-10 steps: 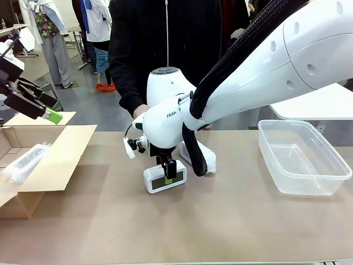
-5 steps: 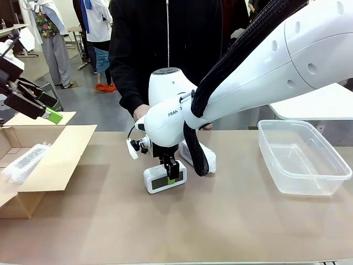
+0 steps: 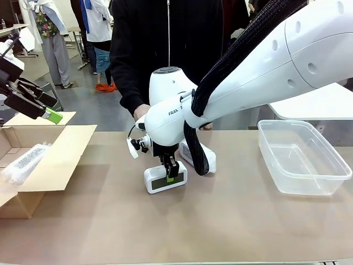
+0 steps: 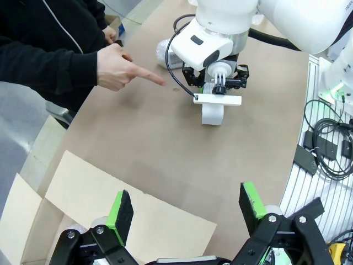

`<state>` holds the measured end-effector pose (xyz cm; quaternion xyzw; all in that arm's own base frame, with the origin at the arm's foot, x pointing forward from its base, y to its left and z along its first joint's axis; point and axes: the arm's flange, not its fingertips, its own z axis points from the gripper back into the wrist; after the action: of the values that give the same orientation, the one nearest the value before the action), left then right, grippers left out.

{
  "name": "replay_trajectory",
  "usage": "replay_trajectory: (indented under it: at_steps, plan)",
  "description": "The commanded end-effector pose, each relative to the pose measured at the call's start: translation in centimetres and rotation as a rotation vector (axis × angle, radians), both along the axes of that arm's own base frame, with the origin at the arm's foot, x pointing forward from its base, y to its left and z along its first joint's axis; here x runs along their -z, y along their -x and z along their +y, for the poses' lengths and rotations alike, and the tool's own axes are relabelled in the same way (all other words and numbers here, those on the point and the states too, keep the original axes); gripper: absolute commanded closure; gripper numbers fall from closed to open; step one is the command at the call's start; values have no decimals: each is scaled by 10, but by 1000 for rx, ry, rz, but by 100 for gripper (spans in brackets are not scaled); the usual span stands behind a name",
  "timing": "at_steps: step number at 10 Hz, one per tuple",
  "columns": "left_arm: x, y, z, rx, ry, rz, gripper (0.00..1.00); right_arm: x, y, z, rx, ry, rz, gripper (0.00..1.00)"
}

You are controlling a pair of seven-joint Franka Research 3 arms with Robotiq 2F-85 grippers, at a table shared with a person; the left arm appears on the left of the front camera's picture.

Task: Separate and place wrapped and unwrapped clocks.
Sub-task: Pick up the Digital clock indicated by the person.

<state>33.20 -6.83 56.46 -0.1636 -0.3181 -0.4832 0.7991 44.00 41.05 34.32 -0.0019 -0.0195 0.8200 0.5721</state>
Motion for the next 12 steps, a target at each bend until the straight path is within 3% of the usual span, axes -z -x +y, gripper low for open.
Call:
replay_trajectory:
  at_steps: [1,2,4,9,12]
  plan:
    - [-1,-1,-2,3,16,-4,0,-1,-2,0,-18,-18,8,55]
    - [-1,-1,-2,3,16,-4,0,-3,0,0,-29,-25,1,82]
    - [-1,-1,-2,3,16,-4,0,-8,2,1,-23,-25,13,82]
    - [-1,-1,-2,3,16,-4,0,-104,57,-29,107,-68,-23,82]
    - [-1,-1,-2,3,16,-4,0,-150,80,-54,200,-151,-174,82]
